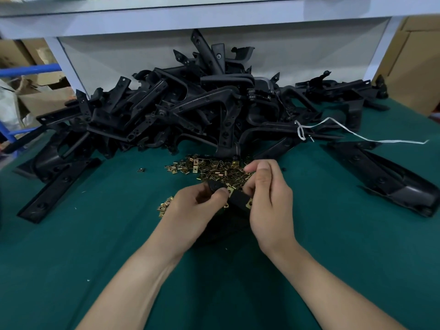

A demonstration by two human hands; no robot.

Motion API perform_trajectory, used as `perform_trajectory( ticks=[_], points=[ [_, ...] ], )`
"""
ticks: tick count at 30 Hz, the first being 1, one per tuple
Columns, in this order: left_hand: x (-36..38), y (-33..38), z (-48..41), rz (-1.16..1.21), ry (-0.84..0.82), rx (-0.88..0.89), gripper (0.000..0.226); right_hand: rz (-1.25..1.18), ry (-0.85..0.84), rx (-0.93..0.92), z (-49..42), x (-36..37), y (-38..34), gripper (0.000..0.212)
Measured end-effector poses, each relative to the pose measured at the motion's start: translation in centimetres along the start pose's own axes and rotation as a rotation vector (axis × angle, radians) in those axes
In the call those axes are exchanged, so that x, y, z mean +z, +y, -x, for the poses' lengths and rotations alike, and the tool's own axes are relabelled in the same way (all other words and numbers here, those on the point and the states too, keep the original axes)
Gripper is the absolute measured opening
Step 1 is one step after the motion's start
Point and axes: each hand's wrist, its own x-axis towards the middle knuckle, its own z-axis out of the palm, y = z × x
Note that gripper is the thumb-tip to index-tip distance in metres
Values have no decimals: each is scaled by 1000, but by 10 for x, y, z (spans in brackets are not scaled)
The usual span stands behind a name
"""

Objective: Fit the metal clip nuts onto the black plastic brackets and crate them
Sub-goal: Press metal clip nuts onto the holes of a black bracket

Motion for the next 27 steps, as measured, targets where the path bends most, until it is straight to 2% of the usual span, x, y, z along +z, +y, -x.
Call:
perform_trajectory(
  ticks=[7,14,23,26,27],
  points=[
    [2,1,-1,71,-5,-52,33,2,12,-37,-2,2,1,29],
    [0,7,-1,89,-24,-87,27,-5,5,-64,0,3,4,28],
    [-3,6,0,96,-76,-27,22,-46,-7,-60,-1,2,2,28],
    [-8,4,1,185,-154,9,9,-67,-12,-1,-4,2,1,29],
    [-10,2,0,171,-175,29,13,-77,-9,15,-6,1,1,29]
  ],
)
